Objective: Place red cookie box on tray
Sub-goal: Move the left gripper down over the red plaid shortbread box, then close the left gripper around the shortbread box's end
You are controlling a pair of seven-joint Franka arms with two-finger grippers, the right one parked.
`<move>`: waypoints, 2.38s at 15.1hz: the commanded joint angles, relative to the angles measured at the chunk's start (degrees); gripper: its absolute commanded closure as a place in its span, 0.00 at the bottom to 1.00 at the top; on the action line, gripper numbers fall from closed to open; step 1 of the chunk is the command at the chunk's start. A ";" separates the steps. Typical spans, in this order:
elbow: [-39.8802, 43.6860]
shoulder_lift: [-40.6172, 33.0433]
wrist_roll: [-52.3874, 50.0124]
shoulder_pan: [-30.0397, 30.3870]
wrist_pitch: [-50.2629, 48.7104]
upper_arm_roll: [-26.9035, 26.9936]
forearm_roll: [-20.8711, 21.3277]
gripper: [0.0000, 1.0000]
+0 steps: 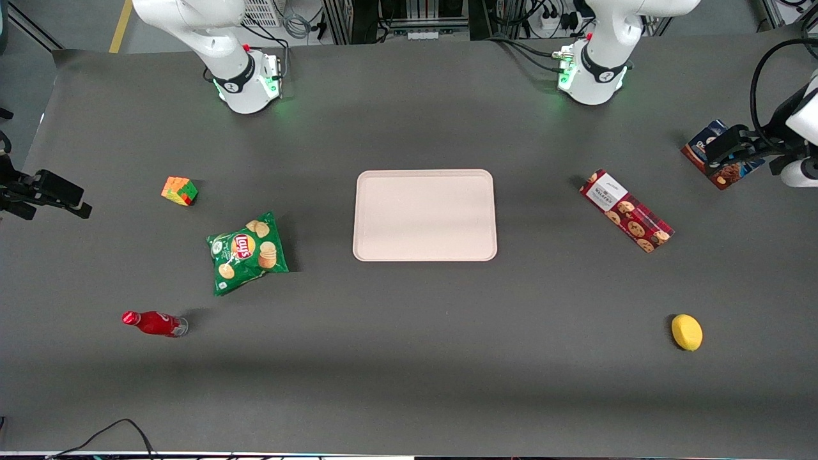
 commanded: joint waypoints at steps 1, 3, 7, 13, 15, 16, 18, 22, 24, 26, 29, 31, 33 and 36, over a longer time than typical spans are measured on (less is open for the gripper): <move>-0.29 -0.06 0.07 -0.48 0.65 0.35 -0.58 0.00; -0.29 -0.06 0.07 -0.40 0.57 0.26 -0.58 0.00; -4.93 0.12 -5.34 -0.22 2.49 0.44 -0.41 0.00; -25.65 -0.94 -19.69 0.22 18.45 2.97 -0.23 0.00; -33.12 -1.03 -20.32 0.22 27.50 4.56 -0.41 0.00; -36.55 -0.85 -20.32 0.22 31.29 5.70 -0.76 0.00; -43.85 -0.50 -20.41 0.22 40.42 7.55 -1.11 0.00; -50.56 2.30 -20.23 0.22 50.48 8.87 -6.19 0.00; -53.53 3.63 -20.23 0.05 54.94 8.96 -8.48 0.00; -56.18 5.03 -20.32 -0.22 59.52 8.96 -9.37 0.00; -56.71 7.40 -20.23 -0.39 60.77 8.88 -10.60 0.00; -56.80 8.55 -20.23 -0.57 60.77 8.88 -12.62 0.00; -56.89 9.87 -20.23 -0.66 60.77 8.88 -12.97 0.00; -56.98 10.22 -20.23 -1.01 60.60 8.79 -14.20 0.22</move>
